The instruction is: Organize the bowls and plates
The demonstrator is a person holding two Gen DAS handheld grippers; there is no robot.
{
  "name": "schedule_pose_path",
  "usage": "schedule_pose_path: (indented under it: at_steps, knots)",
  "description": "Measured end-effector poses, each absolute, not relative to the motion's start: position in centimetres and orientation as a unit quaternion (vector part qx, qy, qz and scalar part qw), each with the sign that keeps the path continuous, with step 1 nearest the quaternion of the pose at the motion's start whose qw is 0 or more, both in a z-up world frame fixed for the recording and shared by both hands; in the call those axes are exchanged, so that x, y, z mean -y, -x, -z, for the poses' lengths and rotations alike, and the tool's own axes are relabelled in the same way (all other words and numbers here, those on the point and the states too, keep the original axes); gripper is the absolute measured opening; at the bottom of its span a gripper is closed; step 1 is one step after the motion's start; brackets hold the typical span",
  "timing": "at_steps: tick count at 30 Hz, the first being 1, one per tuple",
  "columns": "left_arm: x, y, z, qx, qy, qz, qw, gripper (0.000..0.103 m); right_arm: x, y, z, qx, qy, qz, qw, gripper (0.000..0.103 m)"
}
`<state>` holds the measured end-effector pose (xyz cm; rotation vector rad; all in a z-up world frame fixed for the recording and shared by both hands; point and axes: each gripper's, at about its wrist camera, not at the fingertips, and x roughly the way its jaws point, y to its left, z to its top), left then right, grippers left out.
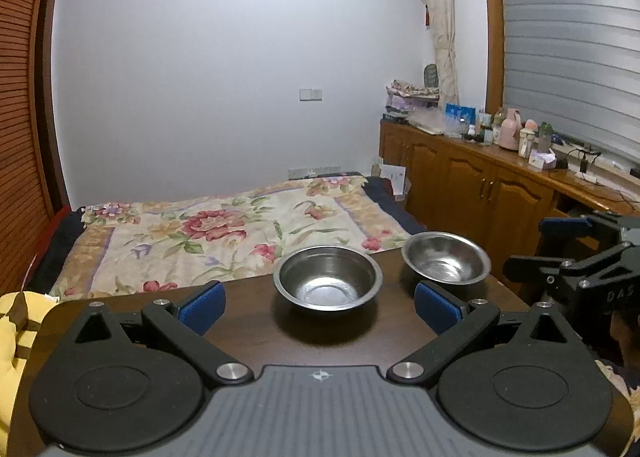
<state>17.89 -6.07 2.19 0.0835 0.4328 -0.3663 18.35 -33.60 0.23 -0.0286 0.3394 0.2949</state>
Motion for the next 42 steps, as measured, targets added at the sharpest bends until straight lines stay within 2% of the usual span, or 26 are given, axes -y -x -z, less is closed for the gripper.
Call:
schedule_pose_path:
  at_steps: [13,14,15,18,20,24,27,32,42]
  knots:
    - [7.3,-25.3,-1.1,-0.243,-0.054,0.174,0.953,0.099,33.1,-25.2,-1.6,-0.210,0.005,-0.191,0.959,0.101]
    - [7.4,-25.9,-0.8,-0.248,-0.054,0.177,0.951,0.098,32.9,-25.5,-1.5,-0.212,0.007,-0.192,0.958,0.098]
    - [7.4,-26.5,-0.6,-0.254,-0.051,0.180,0.949,0.095,32.8,-26.1,-1.5,-0.216,0.009,-0.194,0.957,0.090]
    - [7.6,-28.2,0.2,-0.270,-0.045,0.187,0.943,0.089,32.4,-27.9,-1.1,-0.231,0.008,-0.203,0.951,0.082]
    - [7.6,-29.3,0.8,-0.278,-0.044,0.181,0.942,0.086,31.9,-29.0,-0.5,-0.246,0.009,-0.211,0.946,0.071]
    - [7.4,-31.3,2.1,-0.296,-0.039,0.169,0.939,0.079,31.2,-31.1,1.0,-0.273,0.010,-0.216,0.937,0.055]
    - [7.3,-32.4,2.9,-0.307,-0.039,0.168,0.936,0.074,30.9,-32.3,2.0,-0.293,0.005,-0.219,0.931,0.048]
    - [7.2,-33.9,3.9,-0.325,-0.030,0.169,0.930,0.071,30.3,-33.4,3.1,-0.315,0.005,-0.224,0.922,0.041]
    - [6.8,-35.2,5.3,-0.357,-0.002,0.182,0.916,0.063,29.3,-34.6,4.1,-0.339,0.011,-0.234,0.911,0.040]
